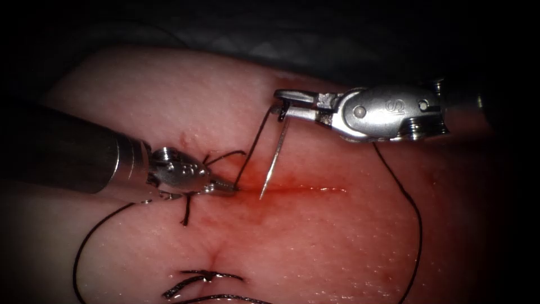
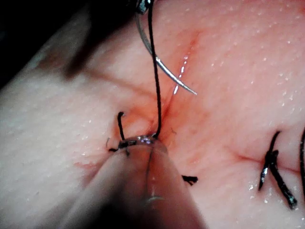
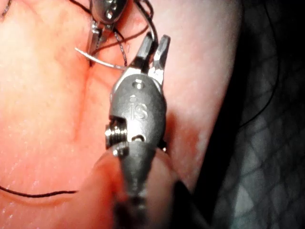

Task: Wound Closure
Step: Open the wound using the left gripper

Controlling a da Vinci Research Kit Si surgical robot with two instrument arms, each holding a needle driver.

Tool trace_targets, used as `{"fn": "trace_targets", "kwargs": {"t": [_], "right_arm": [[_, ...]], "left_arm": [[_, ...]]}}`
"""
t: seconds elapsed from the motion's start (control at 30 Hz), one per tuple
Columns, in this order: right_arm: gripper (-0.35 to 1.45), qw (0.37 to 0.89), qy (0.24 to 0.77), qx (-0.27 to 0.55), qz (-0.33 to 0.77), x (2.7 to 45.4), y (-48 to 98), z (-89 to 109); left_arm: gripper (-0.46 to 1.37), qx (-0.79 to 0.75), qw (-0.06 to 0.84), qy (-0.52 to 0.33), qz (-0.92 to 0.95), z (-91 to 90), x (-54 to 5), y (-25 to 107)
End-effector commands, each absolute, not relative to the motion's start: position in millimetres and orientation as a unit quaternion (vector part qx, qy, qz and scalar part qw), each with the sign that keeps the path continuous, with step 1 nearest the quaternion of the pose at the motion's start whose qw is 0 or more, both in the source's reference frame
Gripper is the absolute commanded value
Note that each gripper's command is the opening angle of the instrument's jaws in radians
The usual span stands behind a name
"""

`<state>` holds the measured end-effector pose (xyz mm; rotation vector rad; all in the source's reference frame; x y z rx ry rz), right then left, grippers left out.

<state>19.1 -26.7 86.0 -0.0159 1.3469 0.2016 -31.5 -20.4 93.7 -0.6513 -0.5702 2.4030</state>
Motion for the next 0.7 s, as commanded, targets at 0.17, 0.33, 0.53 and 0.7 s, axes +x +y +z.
{"fn": "trace_targets", "kwargs": {"t": [0.17,0.33,0.53,0.7], "right_arm": [[-0.35,0.777,0.623,-0.010,0.094,19.4,-27.2,85.9],[-0.35,0.774,0.627,-0.010,0.090,20.0,-28.0,86.0],[-0.35,0.772,0.629,-0.010,0.087,20.5,-29.0,86.1],[-0.35,0.772,0.630,-0.010,0.086,20.5,-29.4,86.0]], "left_arm": [[-0.35,-0.225,0.278,-0.229,0.905,94.7,-31.9,-19.8],[-0.35,-0.169,0.254,-0.235,0.923,95.7,-31.7,-19.7],[-0.35,-0.096,0.221,-0.260,0.935,97.2,-30.8,-20.5],[-0.21,-0.054,0.199,-0.288,0.935,98.0,-30.4,-21.8]]}}
